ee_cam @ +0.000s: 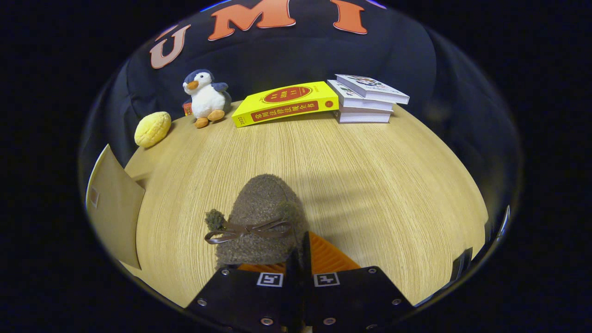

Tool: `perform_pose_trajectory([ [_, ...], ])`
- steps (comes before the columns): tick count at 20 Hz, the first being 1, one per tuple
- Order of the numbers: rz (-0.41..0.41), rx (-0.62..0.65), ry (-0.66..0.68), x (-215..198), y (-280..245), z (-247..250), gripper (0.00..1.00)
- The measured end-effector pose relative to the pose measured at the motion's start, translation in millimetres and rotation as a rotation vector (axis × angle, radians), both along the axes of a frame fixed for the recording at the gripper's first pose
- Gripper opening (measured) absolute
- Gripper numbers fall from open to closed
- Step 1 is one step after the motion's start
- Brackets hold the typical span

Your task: Open the storage box then place both shoes into the box .Put the left shoe in first, then the right shoe, with the right side of both shoes facing outward in a uniform manner.

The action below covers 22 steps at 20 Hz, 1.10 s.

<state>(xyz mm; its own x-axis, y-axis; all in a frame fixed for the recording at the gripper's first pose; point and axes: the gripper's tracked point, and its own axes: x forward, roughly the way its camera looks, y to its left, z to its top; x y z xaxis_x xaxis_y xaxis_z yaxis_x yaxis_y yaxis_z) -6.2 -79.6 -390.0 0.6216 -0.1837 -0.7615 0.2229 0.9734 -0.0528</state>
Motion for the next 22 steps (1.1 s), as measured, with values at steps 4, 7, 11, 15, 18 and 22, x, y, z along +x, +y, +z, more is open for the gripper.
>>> perform_pose_trajectory([
  [4, -0.021, 0.012, -0.014, -0.2, 6.5, 23.0, 0.06],
  [7, -0.006, -0.004, -0.042, 2.1, 24.2, 57.6, 0.06],
  [11, 0.029, 0.066, -0.078, 5.1, 79.5, 89.7, 0.06],
  [15, 0.071, 0.078, -0.087, 8.8, 133.3, 131.6, 0.06],
  [18, 0.115, 0.098, -0.105, 13.2, 176.9, 160.9, 0.06],
  [22, 0.186, 0.111, -0.113, 31.4, 243.7, 184.4, 0.06],
])
